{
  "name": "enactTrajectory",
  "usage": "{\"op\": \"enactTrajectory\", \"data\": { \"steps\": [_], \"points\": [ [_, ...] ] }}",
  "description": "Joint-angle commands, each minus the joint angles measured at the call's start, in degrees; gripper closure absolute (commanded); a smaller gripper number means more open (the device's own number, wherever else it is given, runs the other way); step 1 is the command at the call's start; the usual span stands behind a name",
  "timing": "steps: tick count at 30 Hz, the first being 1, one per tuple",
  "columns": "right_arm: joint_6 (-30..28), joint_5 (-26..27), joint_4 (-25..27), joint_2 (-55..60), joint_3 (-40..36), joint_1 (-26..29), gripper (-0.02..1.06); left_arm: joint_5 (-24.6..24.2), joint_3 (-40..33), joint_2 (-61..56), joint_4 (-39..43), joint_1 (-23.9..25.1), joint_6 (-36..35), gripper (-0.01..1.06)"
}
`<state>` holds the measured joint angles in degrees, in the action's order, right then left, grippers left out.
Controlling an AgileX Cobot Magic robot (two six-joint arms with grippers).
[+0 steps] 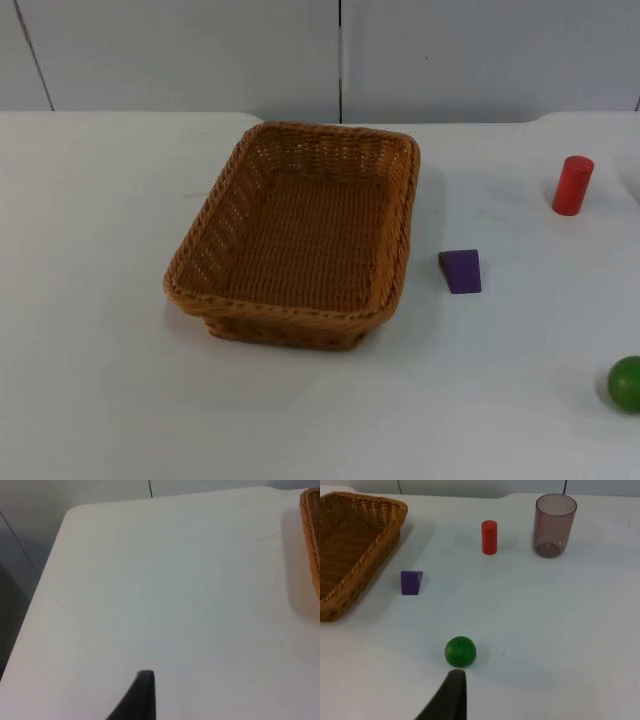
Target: Pick up the basket with the left hand and place the triangular block into the basket with the right hand.
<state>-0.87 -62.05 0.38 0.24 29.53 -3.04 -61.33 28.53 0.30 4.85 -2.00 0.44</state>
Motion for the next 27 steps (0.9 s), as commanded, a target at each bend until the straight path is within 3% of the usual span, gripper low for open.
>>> {"op": "enactTrajectory", "data": {
  "steps": [1,5,15,27],
  "points": [
    [-0.3,1.5,0.0,0.6,1.1,-0.1,0.0,0.4,0.3,1.1,0.0,0.2,0.3,0.0],
    [-0.3,4.3,0.0,5.6,3.8,-0.1,0.0,2.0,2.2,5.7,-0.8,0.2,0.3,0.0],
    [-0.3,17.3,0.2,31.3,7.6,-0.1,0.0,13.6,11.3,29.4,-2.6,0.2,0.3,0.0],
    [-0.3,18.1,1.3,50.7,7.6,-0.1,0.0,14.1,20.3,51.1,-6.1,0.2,0.8,0.0]
  ]
}}
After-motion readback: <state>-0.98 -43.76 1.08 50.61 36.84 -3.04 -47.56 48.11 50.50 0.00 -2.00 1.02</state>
